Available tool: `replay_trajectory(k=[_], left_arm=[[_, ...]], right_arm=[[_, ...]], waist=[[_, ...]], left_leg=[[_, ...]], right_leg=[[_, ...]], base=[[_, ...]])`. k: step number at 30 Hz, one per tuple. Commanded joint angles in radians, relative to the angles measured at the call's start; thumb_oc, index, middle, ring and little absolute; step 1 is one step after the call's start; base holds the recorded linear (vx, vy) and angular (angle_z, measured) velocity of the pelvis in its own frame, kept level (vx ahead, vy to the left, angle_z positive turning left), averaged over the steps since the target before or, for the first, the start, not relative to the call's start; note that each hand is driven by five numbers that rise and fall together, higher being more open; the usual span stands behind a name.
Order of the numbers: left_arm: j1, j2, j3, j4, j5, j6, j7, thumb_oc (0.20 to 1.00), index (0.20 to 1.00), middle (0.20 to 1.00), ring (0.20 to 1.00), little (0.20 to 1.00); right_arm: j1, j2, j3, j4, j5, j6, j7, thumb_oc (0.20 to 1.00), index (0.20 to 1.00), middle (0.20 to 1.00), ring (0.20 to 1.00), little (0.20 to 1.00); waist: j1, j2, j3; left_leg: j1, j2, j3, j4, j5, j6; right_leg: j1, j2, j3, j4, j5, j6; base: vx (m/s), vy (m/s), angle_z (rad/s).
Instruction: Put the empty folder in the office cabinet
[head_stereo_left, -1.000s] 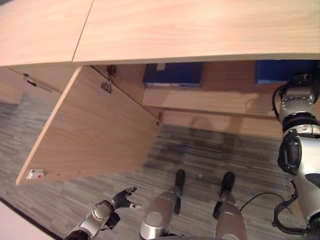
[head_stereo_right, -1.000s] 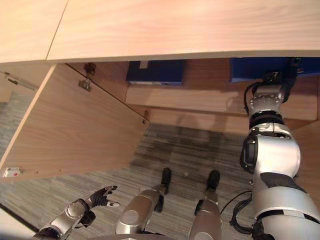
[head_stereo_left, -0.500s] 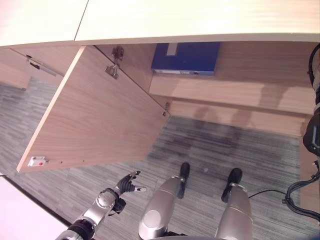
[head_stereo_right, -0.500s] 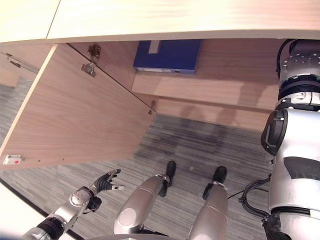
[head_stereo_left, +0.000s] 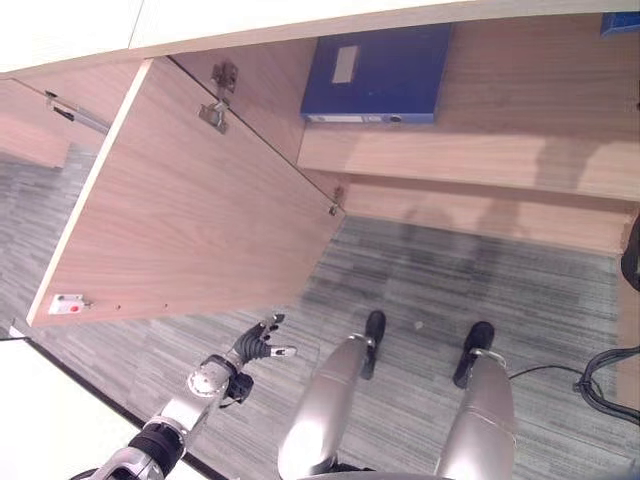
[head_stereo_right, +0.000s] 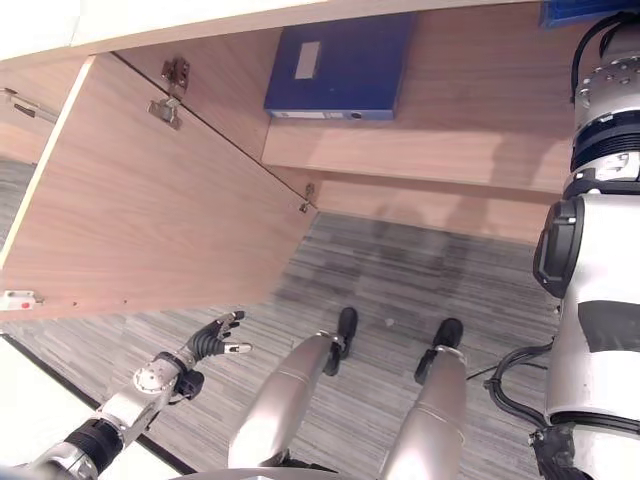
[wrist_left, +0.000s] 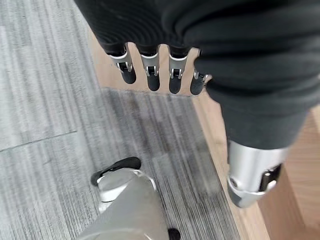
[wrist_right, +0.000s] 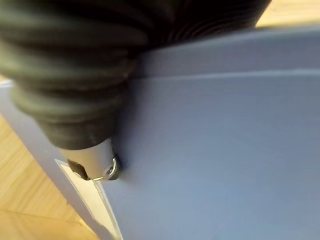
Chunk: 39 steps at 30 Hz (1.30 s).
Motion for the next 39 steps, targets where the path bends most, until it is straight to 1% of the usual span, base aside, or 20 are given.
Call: replay_trajectory(k=[1, 2, 3, 6, 8, 10, 11, 16, 19, 23, 24, 25, 26, 30, 31, 33, 39], left_arm=[[-0.025, 0.066, 0.003, -0.012, -0.053, -0.041, 0.003, 1.0, 1.0, 1.0, 1.0, 1.0], [-0.025, 0.067, 0.003, -0.014, -0.055, -0.042, 0.003, 1.0, 1.0, 1.0, 1.0, 1.0], [-0.02, 0.07, 0.008, -0.04, -0.068, -0.042, 0.004, 1.0, 1.0, 1.0, 1.0, 1.0], [-0.019, 0.08, 0.011, -0.075, -0.082, -0.051, -0.004, 1.0, 1.0, 1.0, 1.0, 1.0], [-0.015, 0.087, 0.017, -0.093, -0.09, -0.055, -0.007, 1.0, 1.0, 1.0, 1.0, 1.0], [-0.011, 0.092, 0.02, -0.105, -0.098, -0.057, -0.008, 1.0, 1.0, 1.0, 1.0, 1.0], [-0.004, 0.094, 0.028, -0.121, -0.11, -0.06, -0.005, 1.0, 1.0, 1.0, 1.0, 1.0], [-0.003, 0.097, 0.031, -0.126, -0.108, -0.058, -0.001, 1.0, 1.0, 1.0, 1.0, 1.0], [-0.001, 0.096, 0.037, -0.116, -0.098, -0.057, 0.012, 1.0, 1.0, 1.0, 1.0, 1.0], [-0.003, 0.097, 0.035, -0.108, -0.083, -0.057, 0.026, 1.0, 1.0, 1.0, 1.0, 1.0], [-0.003, 0.102, 0.031, -0.106, -0.074, -0.055, 0.035, 1.0, 1.0, 1.0, 1.0, 1.0], [-0.008, 0.102, 0.021, -0.093, -0.061, -0.052, 0.064, 1.0, 1.0, 1.0, 1.0, 1.0], [-0.017, 0.103, 0.009, -0.08, -0.038, -0.052, 0.091, 1.0, 1.0, 1.0, 1.0, 1.0], [-0.016, 0.109, 0.01, -0.081, -0.031, -0.054, 0.107, 1.0, 1.0, 1.0, 1.0, 1.0], [-0.012, 0.114, 0.008, -0.085, -0.033, -0.057, 0.112, 1.0, 1.0, 1.0, 1.0, 1.0], [-0.008, 0.121, 0.003, -0.086, -0.033, -0.059, 0.118, 1.0, 1.0, 1.0, 1.0, 1.0], [-0.002, 0.123, -0.006, -0.071, -0.029, -0.059, 0.133, 1.0, 1.0, 1.0, 1.0, 1.0]], right_arm=[[-0.045, -0.049, 0.047, -0.091, -0.032, -0.021, 0.05, 0.2, 0.2, 0.2, 0.2, 0.2], [-0.046, -0.05, 0.047, -0.09, -0.031, -0.019, 0.051, 0.2, 0.2, 0.2, 0.2, 0.2], [-0.024, -0.066, 0.038, -0.069, -0.04, 0.0, 0.054, 0.2, 0.2, 0.2, 0.2, 0.2], [0.009, -0.076, 0.013, -0.055, -0.028, 0.014, 0.063, 0.2, 0.2, 0.2, 0.2, 0.2], [0.027, -0.089, 0.002, -0.053, -0.025, 0.018, 0.067, 0.2, 0.2, 0.2, 0.2, 0.2], [0.035, -0.096, -0.004, -0.049, -0.021, 0.019, 0.07, 0.2, 0.2, 0.2, 0.2, 0.2], [0.049, -0.099, -0.016, -0.044, -0.013, 0.017, 0.066, 0.2, 0.2, 0.2, 0.2, 0.2], [0.059, -0.092, -0.028, -0.036, -0.005, 0.013, 0.059, 0.2, 0.2, 0.2, 0.2, 0.2], [0.065, -0.078, -0.046, -0.036, -0.001, 0.001, 0.035, 0.2, 0.2, 0.2, 0.2, 0.2], [0.054, -0.073, -0.053, -0.025, -0.015, -0.005, -0.005, 0.2, 0.2, 0.2, 0.2, 0.2], [0.043, -0.074, -0.049, -0.012, -0.027, 0.003, -0.034, 0.2, 0.2, 0.2, 0.2, 0.2], [0.013, -0.079, -0.032, 0.041, -0.046, 0.032, -0.098, 0.2, 0.2, 0.2, 0.2, 0.2], [-0.011, -0.052, -0.017, 0.058, -0.054, 0.045, -0.145, 0.2, 0.2, 0.2, 0.2, 0.2], [-0.026, -0.04, 0.006, 0.052, -0.09, 0.061, -0.175, 0.2, 0.2, 0.2, 0.2, 0.2], [-0.033, -0.043, 0.029, 0.055, -0.121, 0.082, -0.184, 0.2, 0.2, 0.2, 0.2, 0.2], [-0.047, -0.051, 0.048, 0.072, -0.138, 0.094, -0.195, 0.2, 0.2, 0.2, 0.2, 0.2], [-0.057, -0.06, 0.075, 0.109, -0.174, 0.122, -0.222, 0.2, 0.2, 0.2, 0.2, 0.2]], waist=[[0.016, -0.01, -0.03], [0.017, -0.012, -0.034], [0.02, -0.005, -0.036], [0.026, 0.018, -0.039], [0.032, 0.022, -0.051], [0.035, 0.024, -0.059], [0.044, 0.035, -0.062], [0.05, 0.041, -0.067], [0.052, 0.047, -0.068], [0.05, 0.048, -0.067], [0.047, 0.045, -0.066], [0.037, 0.039, -0.062], [0.025, 0.031, -0.057], [0.017, 0.023, -0.052], [0.014, 0.015, -0.051], [0.008, 0.011, -0.05], [0.003, 0.007, -0.047]], left_leg=[[-0.066, 0.015, -0.009, -0.023, -0.021, -0.028], [-0.07, 0.013, -0.009, -0.016, -0.031, -0.029], [-0.105, 0.01, -0.009, 0.005, -0.035, -0.028], [-0.152, 0.004, -0.012, 0.033, -0.037, -0.028], [-0.18, 0.0, -0.014, 0.044, -0.037, -0.028], [-0.198, -0.001, -0.012, 0.05, -0.038, -0.028], [-0.226, -0.002, -0.012, 0.056, -0.034, -0.027], [-0.252, -0.006, -0.012, 0.065, -0.032, -0.026], [-0.26, -0.008, -0.011, 0.056, -0.028, -0.025], [-0.26, -0.009, -0.014, 0.049, -0.025, -0.025], [-0.26, -0.009, -0.014, 0.046, -0.025, -0.025], [-0.261, -0.009, -0.014, 0.042, -0.024, -0.027], [-0.262, -0.008, -0.012, 0.042, -0.025, -0.027], [-0.259, -0.005, -0.007, 0.033, -0.022, -0.026], [-0.258, -0.003, -0.007, 0.029, -0.02, -0.027], [-0.259, -0.003, -0.006, 0.027, -0.02, -0.027], [-0.25, -0.001, -0.003, 0.013, -0.016, -0.029]], right_leg=[[0.072, 0.014, 0.05, 0.131, -0.247, 0.062], [0.068, 0.013, 0.052, 0.137, -0.256, 0.063], [0.038, 0.007, 0.054, 0.154, -0.264, 0.063], [-0.013, -0.006, 0.062, 0.195, -0.274, 0.061], [-0.042, -0.014, 0.066, 0.214, -0.277, 0.063], [-0.063, -0.017, 0.071, 0.225, -0.278, 0.065], [-0.09, -0.019, 0.075, 0.243, -0.283, 0.066], [-0.115, -0.02, 0.079, 0.261, -0.289, 0.068], [-0.126, -0.019, 0.077, 0.265, -0.292, 0.069], [-0.125, -0.017, 0.077, 0.261, -0.295, 0.069], [-0.124, -0.016, 0.075, 0.264, -0.295, 0.069], [-0.123, -0.018, 0.075, 0.263, -0.296, 0.069], [-0.125, -0.016, 0.076, 0.264, -0.297, 0.067], [-0.125, -0.011, 0.073, 0.26, -0.295, 0.064], [-0.125, -0.011, 0.07, 0.256, -0.293, 0.064], [-0.127, -0.011, 0.071, 0.255, -0.292, 0.062], [-0.117, -0.011, 0.073, 0.245, -0.292, 0.061]], base=[[-0.04, 0.016, 0.05], [0.0, 0.0, 0.0], [-0.01, -0.002, 0.06], [-0.03, 0.007, 0.07], [-0.02, 0.015, 0.15], [-0.01, 0.01, 0.14], [0.0, -0.005, 0.1], [-0.01, -0.014, 0.05], [0.0, -0.007, 0.02], [0.0, -0.007, 0.01], [0.0, 0.0, 0.0], [0.0, 0.0, 0.0], [0.0, 0.0, 0.0], [0.0, 0.0, 0.0], [0.0, 0.0, 0.0], [0.0, 0.0, 0.0], [0.0, 0.0, 0.0]])
